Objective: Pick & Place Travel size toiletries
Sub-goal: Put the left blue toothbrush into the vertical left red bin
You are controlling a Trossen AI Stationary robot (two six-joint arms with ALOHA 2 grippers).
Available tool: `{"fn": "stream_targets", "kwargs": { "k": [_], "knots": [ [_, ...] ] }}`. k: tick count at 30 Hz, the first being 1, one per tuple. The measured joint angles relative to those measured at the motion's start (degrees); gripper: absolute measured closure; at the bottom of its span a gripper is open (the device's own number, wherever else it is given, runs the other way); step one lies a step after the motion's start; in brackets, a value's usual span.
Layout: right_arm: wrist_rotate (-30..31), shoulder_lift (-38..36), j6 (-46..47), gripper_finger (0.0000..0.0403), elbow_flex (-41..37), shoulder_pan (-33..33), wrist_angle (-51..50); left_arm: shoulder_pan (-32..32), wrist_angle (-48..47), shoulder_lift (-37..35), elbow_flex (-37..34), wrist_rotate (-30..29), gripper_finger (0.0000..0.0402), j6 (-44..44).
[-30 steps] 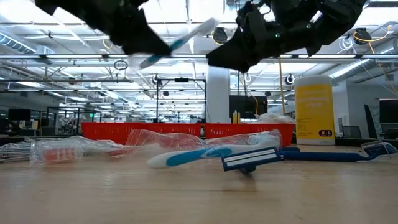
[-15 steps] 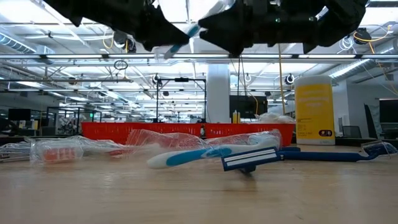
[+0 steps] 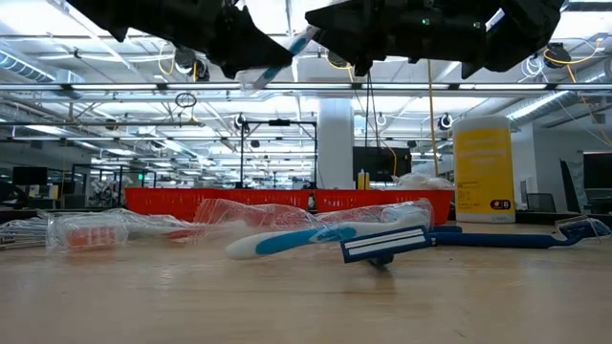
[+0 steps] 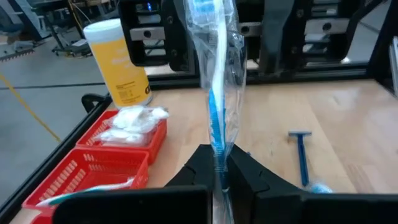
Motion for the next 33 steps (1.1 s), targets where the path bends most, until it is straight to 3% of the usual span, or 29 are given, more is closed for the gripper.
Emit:
{"fn": "stream_targets", "kwargs": {
  "k": [4,9,16,23,25,33],
  "knots": [
    [0.0,0.0,-0.5,0.0310,0.0,0.0,0.0,0.0,5.9,3.5,0.0,2.2,0.0396,-0.1],
    [0.0,0.0,-2.4,0.0387,0.0,0.0,-2.3,0.0,9.3,6.5,0.0,2.4,0.0363,-0.1],
    [3.1,0.0,-1.5,0.0396,0.0,-1.0,-6.0,-0.2,10.6,5.4,0.0,-3.2,0.0315,-3.7],
    [9.1,0.0,-2.9,0.0398,0.7,-5.2,-10.4,-2.1,8.5,1.3,0.1,-12.5,0.0241,-0.4],
    [9.2,0.0,-3.1,0.0398,3.1,-7.8,-15.1,-2.8,8.3,0.0,0.0,-13.6,0.0225,1.4],
    [9.0,0.0,-4.7,0.0398,17.4,-18.5,-50.2,-3.9,-1.0,-2.8,0.1,-19.7,0.0198,1.0]
  ]
}}
